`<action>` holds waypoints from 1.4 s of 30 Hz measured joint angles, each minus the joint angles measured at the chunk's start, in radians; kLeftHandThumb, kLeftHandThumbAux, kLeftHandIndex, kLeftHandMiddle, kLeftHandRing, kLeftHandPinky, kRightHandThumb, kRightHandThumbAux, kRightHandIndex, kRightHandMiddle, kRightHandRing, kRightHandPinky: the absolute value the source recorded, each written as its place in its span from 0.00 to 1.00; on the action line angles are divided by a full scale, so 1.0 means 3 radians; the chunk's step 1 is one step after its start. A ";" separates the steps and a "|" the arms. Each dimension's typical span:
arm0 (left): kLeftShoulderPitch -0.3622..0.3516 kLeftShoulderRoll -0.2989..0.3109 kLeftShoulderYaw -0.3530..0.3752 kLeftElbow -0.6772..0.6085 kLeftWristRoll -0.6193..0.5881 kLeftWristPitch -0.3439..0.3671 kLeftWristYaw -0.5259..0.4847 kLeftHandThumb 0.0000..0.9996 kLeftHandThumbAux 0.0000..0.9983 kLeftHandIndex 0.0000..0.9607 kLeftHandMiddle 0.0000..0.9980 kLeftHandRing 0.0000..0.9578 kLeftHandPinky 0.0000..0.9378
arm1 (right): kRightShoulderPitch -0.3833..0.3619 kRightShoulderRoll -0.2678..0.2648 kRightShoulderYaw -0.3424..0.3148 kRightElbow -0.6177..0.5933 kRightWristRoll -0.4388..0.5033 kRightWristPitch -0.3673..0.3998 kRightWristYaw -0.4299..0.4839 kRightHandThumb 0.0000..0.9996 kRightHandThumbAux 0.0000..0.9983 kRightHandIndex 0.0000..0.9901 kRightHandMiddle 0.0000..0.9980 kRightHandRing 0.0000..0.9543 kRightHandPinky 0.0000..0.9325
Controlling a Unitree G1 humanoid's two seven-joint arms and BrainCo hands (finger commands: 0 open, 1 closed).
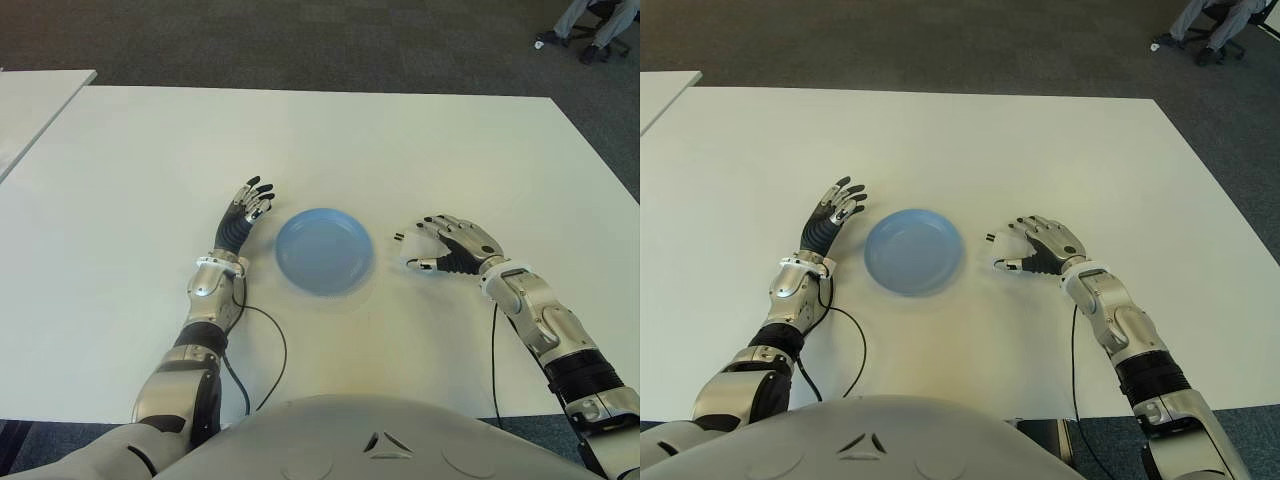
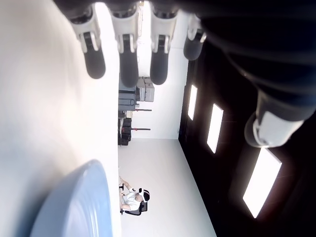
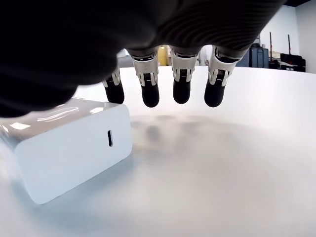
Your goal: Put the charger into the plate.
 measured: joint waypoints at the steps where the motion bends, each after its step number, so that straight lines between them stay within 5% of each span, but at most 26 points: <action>1: 0.0001 0.0000 0.0000 -0.0002 0.0000 0.0000 0.0000 0.00 0.49 0.02 0.19 0.21 0.20 | 0.0002 -0.0001 0.0002 0.0003 -0.0001 -0.0002 -0.0007 0.27 0.15 0.00 0.00 0.00 0.00; 42: 0.0097 -0.0001 -0.0006 -0.0144 -0.0002 0.0033 0.0000 0.00 0.48 0.01 0.18 0.20 0.21 | 0.0093 -0.0005 0.0071 0.0003 -0.0125 0.0019 -0.0114 0.30 0.16 0.00 0.00 0.00 0.00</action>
